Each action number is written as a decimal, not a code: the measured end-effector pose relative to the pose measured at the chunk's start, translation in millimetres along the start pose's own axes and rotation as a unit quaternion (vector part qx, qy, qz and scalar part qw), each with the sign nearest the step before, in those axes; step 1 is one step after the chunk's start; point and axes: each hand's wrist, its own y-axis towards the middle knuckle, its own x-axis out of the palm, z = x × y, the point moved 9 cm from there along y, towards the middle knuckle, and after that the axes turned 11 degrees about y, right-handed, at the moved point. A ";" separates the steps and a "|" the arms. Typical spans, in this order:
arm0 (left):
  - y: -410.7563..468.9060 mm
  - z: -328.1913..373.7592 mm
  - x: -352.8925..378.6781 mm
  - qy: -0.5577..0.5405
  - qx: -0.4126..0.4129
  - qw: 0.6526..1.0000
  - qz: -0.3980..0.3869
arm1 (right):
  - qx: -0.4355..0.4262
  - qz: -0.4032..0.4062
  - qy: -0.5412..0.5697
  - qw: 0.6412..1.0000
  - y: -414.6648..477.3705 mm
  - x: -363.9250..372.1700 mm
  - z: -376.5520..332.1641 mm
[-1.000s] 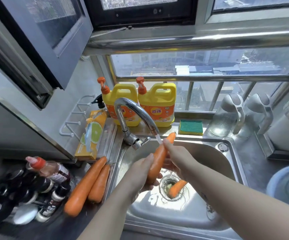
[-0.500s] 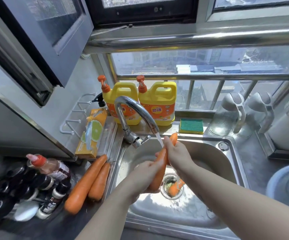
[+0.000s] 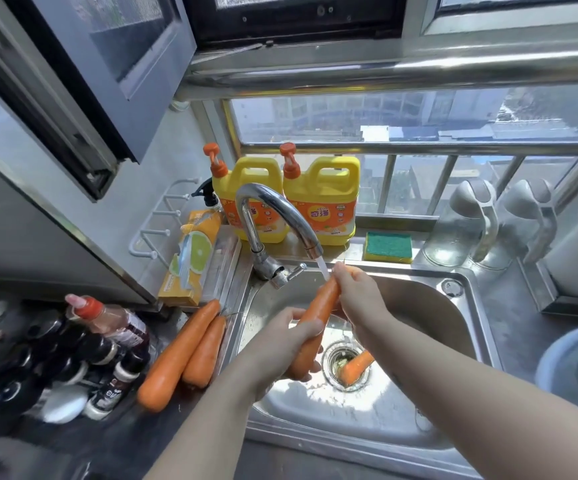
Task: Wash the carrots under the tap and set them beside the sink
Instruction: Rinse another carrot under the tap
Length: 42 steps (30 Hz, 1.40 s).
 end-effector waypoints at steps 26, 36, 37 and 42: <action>-8.7 -4.2 4.2 0.132 0.033 0.990 0.034 | 0.122 0.051 0.173 0.976 -17.5 12.2 18.0; -7.8 -19.4 -4.5 -0.152 -0.009 0.988 0.012 | 0.056 -0.126 0.108 0.985 -18.1 38.2 12.2; -7.6 -16.7 -0.2 -0.142 -0.008 0.990 0.002 | 0.045 -0.095 0.098 0.990 -15.2 34.4 12.7; -5.7 -4.3 15.7 -0.116 0.010 0.993 -0.022 | 0.090 0.028 0.171 0.981 -2.0 15.6 24.0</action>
